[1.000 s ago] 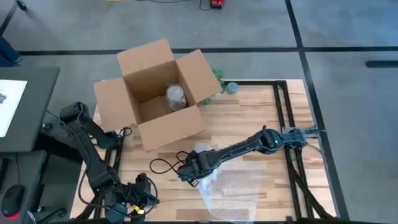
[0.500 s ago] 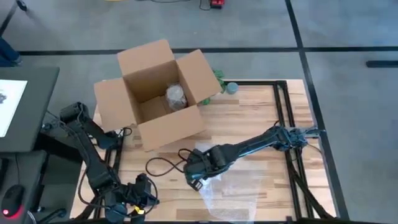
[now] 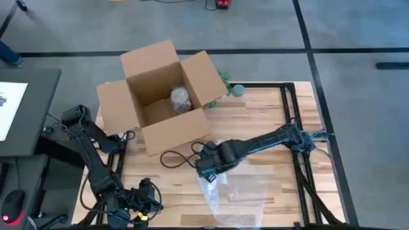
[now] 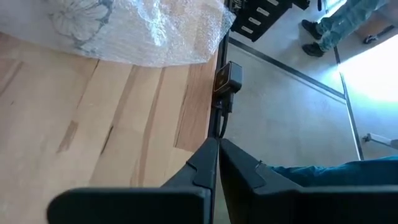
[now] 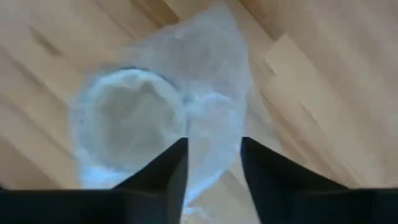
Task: Wrap mug
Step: Wrap the blue mug with the bubble wrap
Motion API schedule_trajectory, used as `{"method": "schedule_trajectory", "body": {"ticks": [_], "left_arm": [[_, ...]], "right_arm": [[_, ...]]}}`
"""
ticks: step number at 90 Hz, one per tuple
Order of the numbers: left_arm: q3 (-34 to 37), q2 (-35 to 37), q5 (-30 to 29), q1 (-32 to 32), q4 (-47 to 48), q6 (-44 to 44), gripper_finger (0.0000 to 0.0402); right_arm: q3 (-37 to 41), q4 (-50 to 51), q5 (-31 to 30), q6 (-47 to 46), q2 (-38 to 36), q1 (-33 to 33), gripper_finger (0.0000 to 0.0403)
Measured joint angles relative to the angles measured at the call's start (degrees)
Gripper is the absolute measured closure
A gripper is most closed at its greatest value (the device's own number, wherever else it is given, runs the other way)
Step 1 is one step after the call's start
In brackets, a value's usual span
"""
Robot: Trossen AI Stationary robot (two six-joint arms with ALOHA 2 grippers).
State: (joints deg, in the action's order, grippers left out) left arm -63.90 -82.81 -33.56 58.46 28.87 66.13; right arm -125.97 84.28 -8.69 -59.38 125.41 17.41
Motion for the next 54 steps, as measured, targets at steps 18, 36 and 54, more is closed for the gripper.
{"method": "schedule_trajectory", "body": {"ticks": [18, 36, 54], "left_arm": [[0.00, 0.00, -0.04, 0.00, -0.03, 0.12, 0.0402], [0.00, 0.00, -0.04, 0.00, -0.07, 0.36, 0.0402], [-0.02, 0.00, -0.07, 0.00, -0.06, 0.33, 0.0402]], "right_arm": [[6.64, -8.83, 6.01, 2.32, -0.30, -1.83, 0.0170], [13.55, -15.12, 6.31, 2.04, -0.20, -1.70, 0.0182], [17.95, -20.60, 7.30, 1.06, -0.31, -1.70, 0.0195]]}}
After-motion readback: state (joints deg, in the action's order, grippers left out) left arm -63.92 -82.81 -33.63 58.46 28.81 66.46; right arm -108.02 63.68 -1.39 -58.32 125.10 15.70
